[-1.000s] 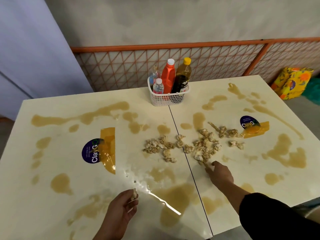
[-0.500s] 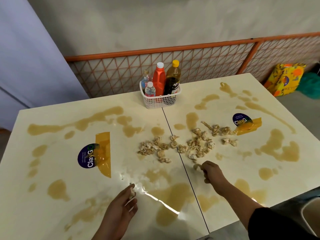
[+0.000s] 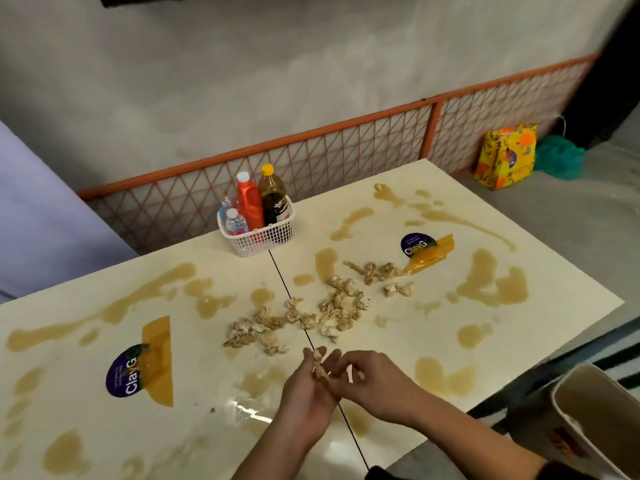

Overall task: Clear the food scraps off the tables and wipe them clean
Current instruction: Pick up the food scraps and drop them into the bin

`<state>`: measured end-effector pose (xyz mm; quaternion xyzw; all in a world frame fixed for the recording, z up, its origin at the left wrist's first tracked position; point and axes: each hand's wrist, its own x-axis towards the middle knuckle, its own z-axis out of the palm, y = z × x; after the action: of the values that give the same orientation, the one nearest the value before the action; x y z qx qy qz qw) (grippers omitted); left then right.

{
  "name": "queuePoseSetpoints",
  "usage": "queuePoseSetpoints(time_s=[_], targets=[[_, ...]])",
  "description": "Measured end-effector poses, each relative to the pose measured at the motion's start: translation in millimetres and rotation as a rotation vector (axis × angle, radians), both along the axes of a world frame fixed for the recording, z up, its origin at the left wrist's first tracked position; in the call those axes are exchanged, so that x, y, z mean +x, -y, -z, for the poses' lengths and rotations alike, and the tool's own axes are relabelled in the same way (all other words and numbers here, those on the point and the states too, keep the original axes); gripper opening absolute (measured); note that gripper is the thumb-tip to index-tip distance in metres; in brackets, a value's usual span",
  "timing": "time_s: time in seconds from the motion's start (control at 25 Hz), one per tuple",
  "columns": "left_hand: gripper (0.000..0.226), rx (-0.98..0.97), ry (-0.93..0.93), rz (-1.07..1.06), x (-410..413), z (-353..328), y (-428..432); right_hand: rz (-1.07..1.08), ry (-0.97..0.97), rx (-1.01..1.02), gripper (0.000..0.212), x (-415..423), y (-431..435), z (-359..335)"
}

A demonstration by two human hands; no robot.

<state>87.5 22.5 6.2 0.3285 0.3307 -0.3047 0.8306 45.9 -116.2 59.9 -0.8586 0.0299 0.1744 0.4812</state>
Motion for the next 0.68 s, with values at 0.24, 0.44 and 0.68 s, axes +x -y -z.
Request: queuePoseSetpoints(time_s=[0.24, 0.44, 0.68], targets=[[0.028, 0.002, -0.11, 0.1, -27.4, 5.1, 82.9, 0.481, -0.046, 0.443, 0.023, -54.7, 99.1, 21.0], [0.032, -0.051, -0.167, 0.136, -58.4, 14.0, 130.3, 1.005, -0.056, 0.654, 0.027, -118.3, 203.6, 63.9], [0.032, -0.005, -0.177, 0.21, -86.8, 19.0, 185.3, 1.419, -0.119, 0.618, 0.053, -203.8, 324.4, 96.0]])
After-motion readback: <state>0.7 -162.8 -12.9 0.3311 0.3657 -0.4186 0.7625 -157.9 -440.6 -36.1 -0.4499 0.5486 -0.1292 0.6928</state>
